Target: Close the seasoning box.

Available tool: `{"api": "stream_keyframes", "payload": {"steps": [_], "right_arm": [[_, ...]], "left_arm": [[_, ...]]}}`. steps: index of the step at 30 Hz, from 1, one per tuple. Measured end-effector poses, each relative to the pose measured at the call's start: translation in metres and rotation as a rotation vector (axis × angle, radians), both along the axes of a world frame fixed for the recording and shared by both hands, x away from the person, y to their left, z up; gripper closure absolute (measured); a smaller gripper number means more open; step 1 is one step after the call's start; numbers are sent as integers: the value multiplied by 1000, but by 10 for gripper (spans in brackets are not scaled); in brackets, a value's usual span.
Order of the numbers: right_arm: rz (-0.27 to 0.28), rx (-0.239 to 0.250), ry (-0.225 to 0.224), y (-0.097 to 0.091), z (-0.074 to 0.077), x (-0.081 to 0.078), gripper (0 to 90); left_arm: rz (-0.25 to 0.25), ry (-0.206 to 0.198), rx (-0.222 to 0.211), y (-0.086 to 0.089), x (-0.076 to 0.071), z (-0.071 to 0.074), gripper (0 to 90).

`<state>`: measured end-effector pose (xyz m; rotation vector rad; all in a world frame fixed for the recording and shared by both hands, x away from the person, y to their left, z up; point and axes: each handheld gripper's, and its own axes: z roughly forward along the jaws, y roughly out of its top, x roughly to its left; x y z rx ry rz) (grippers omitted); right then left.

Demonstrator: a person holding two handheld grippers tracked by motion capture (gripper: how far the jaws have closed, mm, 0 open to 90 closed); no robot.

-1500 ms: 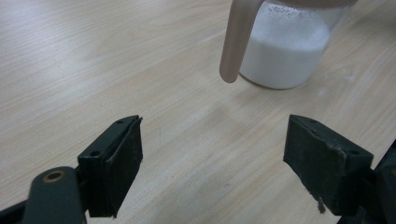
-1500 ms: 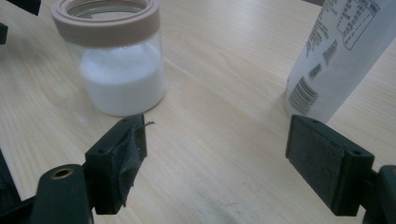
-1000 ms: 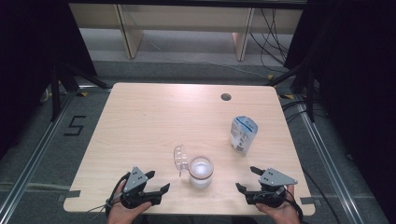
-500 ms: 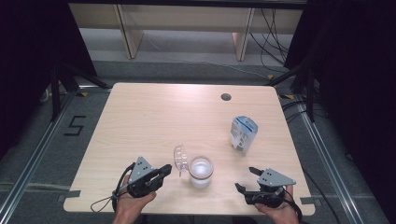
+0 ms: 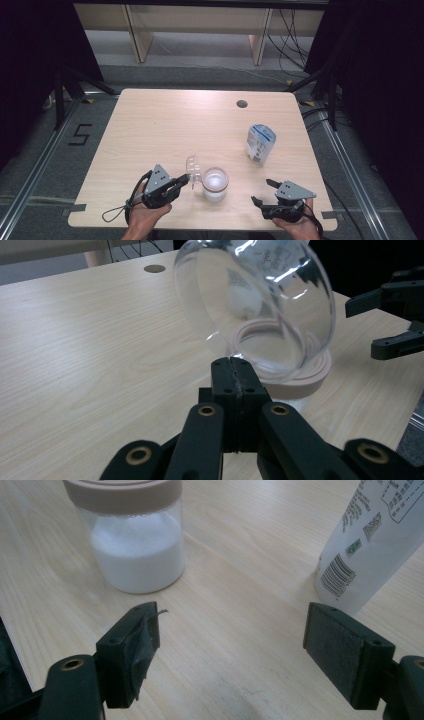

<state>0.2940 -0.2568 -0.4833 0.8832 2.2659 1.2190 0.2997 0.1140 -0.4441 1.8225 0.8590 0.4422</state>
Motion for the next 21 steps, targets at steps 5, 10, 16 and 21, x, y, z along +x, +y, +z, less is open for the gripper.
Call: {"api": "stream_keyframes", "payload": {"steps": [5,10,16,21], "right_arm": [[1,3,6,1,0,0,235],[11,4,10,1,0,0,236],[19,3,10,2,-1,0,240],[15,-5,-10,1,-1,1,240]], "left_arm": [[-6,-2,-4,-3,2,0,895],[-13,-7,0,-6,2,2,894],[-21,-7,-1,-8,3,3,894],[-34,-8,4,-11,4,3,893]]}}
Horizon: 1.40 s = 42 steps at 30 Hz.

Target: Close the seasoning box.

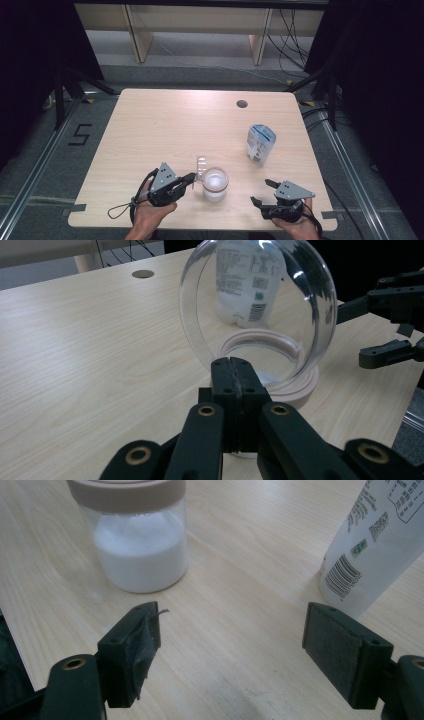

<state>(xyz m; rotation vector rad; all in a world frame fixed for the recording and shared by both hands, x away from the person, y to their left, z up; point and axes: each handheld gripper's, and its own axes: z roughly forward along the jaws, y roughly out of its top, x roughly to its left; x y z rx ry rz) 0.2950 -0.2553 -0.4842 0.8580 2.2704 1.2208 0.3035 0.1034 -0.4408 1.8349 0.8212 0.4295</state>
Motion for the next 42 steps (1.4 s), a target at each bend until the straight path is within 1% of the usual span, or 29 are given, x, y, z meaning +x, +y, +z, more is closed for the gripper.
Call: {"api": "stream_keyframes", "payload": {"steps": [2,7,8,9,10,11,12,14,15,16,17,18,20,21,24,25,27,28,30,31,32,34,35,36,37,38,39,41,42], "right_arm": [[-6,3,7,0,0,0,240],[-5,7,8,0,0,0,240],[2,14,7,0,-1,1,240],[3,6,4,0,-1,2,240],[3,6,4,0,-1,2,240],[0,4,2,-1,-1,2,240],[-5,10,7,-1,-1,2,239],[2,15,25,-1,-2,2,240],[-8,12,10,-2,-2,2,239],[-11,20,22,-3,-2,2,237],[-14,21,9,-4,-2,3,235],[-14,28,28,-4,-2,3,235],[1,35,31,-3,-3,4,235],[2,38,37,-3,-3,3,234],[-4,35,19,-3,-2,3,234],[2,35,11,-2,-2,3,232],[5,36,12,-2,-2,3,232],[-1,52,35,-1,-3,1,229],[3,52,33,-1,-3,1,228],[5,56,40,-1,-3,1,227],[10,50,26,-2,-2,2,226],[11,52,27,-1,-2,2,226],[12,54,27,-1,-2,2,226],[15,56,27,0,-2,2,226],[23,67,50,1,-3,2,225],[16,73,66,3,-3,0,225],[38,60,28,2,-3,3,225],[39,60,33,2,-3,3,225],[40,62,50,2,-3,3,225]], "left_arm": [[-2,16,-18,-2,0,0,876],[-16,28,-40,-2,1,0,788],[-22,37,-52,-1,0,-1,766],[-27,47,-59,0,0,-2,747],[-27,47,-59,0,0,-2,722],[-23,66,-67,0,-1,-2,722],[-33,78,-79,1,0,-3,655],[-40,88,-83,1,0,-3,606],[-39,91,-80,2,-1,-3,574],[-45,100,-84,1,-3,-3,546],[-45,100,-84,1,-3,-3,522],[-49,111,-87,2,-4,-4,494],[-53,113,-88,2,-5,-5,479],[-44,126,-95,1,-8,-7,452],[-46,128,-88,2,-10,-9,414],[-44,131,-102,3,-12,-11,406],[-54,123,-90,4,-12,-12,394],[-42,127,-92,5,-12,-12,368],[-40,116,-84,6,-12,-14,352],[-23,128,-82,7,-13,-16,343],[-22,134,-80,7,-13,-17,336],[-24,135,-73,7,-14,-18,328],[-25,145,-81,7,-14,-20,318],[-25,139,-65,8,-15,-20,309],[-27,138,-58,9,-15,-21,305],[-23,143,-68,9,-15,-22,299],[-6,148,-72,8,-16,-23,290],[-17,136,-49,10,-15,-24,286],[-4,151,-59,10,-16,-26,283]]}}
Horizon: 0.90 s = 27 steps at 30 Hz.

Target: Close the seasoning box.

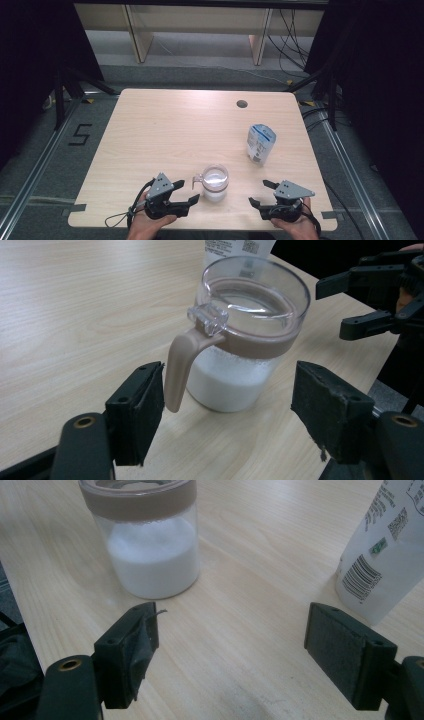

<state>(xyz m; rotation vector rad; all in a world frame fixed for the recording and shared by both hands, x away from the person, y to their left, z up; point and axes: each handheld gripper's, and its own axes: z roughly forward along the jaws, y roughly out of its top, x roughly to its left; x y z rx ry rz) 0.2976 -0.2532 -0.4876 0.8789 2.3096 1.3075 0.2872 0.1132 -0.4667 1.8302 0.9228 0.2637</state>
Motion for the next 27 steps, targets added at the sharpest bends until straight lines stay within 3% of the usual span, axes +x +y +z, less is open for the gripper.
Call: {"api": "stream_keyframes", "payload": {"steps": [5,9,11,14,17,19,20,23,27], "right_arm": [[-1,-4,-17,1,2,-2,216],[6,8,10,3,2,-4,202],[29,44,27,4,2,-4,149],[12,38,12,5,3,-8,157],[13,43,22,8,3,-12,155],[29,26,3,9,2,-12,155],[40,20,24,9,2,-13,155],[37,5,11,10,2,-16,155],[25,13,35,12,1,-20,155]], "left_arm": [[-10,10,5,1,-3,-4,268],[-15,7,9,2,-8,-6,259],[-23,8,16,3,-10,-7,252],[-30,2,31,4,-13,-10,243],[-29,13,48,5,-16,-12,240],[-46,12,61,7,-16,-14,235],[-33,25,48,6,-17,-15,235],[-35,27,58,5,-19,-17,232],[-43,23,82,5,-21,-21,228]]}}
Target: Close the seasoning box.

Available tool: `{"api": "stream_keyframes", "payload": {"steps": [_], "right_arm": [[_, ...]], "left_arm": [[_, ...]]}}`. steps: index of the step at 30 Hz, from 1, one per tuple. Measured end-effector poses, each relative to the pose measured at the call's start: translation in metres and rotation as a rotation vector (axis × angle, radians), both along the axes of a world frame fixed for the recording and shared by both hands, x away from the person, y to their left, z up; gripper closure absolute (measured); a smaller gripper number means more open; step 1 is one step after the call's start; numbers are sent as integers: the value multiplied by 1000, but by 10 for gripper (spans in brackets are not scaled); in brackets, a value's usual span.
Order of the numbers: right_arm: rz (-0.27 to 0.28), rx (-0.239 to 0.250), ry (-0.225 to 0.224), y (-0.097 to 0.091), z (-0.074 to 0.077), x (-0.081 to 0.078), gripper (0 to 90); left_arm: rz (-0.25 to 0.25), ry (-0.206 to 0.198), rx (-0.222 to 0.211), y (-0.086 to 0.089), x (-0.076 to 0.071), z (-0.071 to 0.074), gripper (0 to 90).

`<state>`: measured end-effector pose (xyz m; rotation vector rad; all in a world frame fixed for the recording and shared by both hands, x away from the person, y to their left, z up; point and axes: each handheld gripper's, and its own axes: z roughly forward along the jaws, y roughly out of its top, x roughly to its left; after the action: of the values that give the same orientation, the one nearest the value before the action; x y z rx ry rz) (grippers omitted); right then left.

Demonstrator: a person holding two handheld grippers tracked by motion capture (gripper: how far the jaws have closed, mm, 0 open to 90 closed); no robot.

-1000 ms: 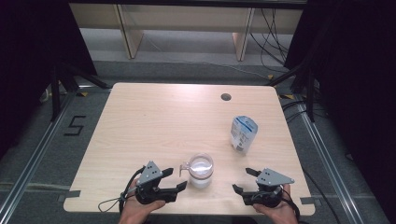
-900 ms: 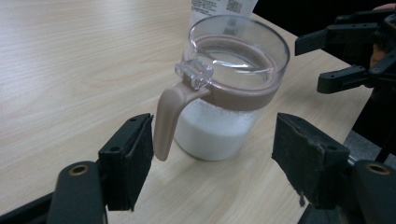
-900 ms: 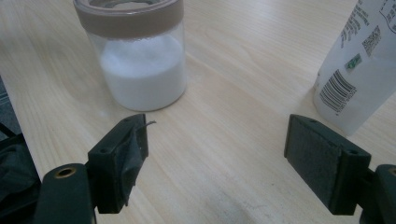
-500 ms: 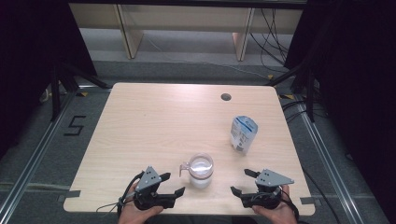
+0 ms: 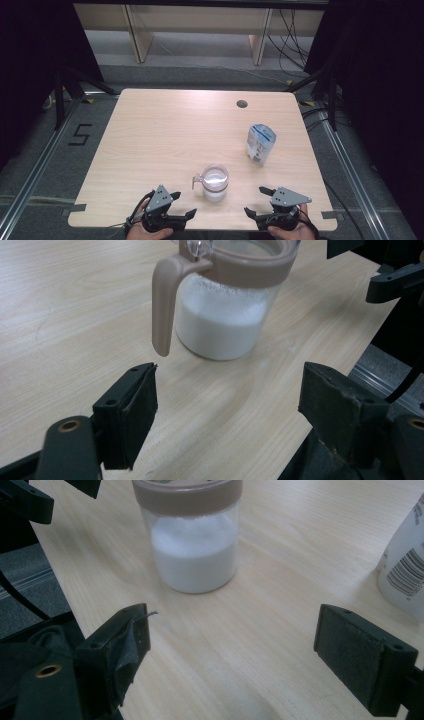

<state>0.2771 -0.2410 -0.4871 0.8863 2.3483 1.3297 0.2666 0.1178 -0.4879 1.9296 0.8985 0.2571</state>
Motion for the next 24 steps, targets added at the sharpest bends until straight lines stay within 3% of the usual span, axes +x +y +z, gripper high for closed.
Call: {"api": "stream_keyframes", "payload": {"steps": [1,2,3,6,8,9,13,14,15,16,18,19,24], "right_arm": [[11,-18,-14,-1,0,0,155],[-3,-14,5,0,0,-2,155],[9,-22,-14,-1,0,-1,155],[-13,-17,7,0,0,-3,155],[-8,-25,5,0,-2,-4,155],[-12,-32,-1,0,-2,-5,156],[-14,-32,23,1,-2,-8,155],[-14,-32,23,1,-2,-8,155],[-25,-33,36,1,-3,-9,156],[-21,-39,12,0,-4,-7,156],[-18,-31,35,0,-5,-8,156],[0,-35,41,1,-5,-7,156],[-4,-54,46,1,-6,-9,156]], "left_arm": [[2,-1,7,0,-1,-1,224],[4,-3,22,0,-2,-1,221],[-3,-2,25,0,-2,-3,220],[6,2,19,-1,-4,-6,218],[3,-10,30,-3,-7,-8,215],[-11,-35,57,-4,-9,-9,215],[-7,-19,46,-6,-12,-9,199],[-25,-35,55,-6,-12,-10,199],[-13,-20,45,-7,-14,-10,190],[-18,-24,79,-5,-13,-9,186],[-17,-28,79,-4,-13,-9,184],[0,-23,48,-6,-14,-9,180],[-3,-27,57,-4,-12,-9,170]]}}
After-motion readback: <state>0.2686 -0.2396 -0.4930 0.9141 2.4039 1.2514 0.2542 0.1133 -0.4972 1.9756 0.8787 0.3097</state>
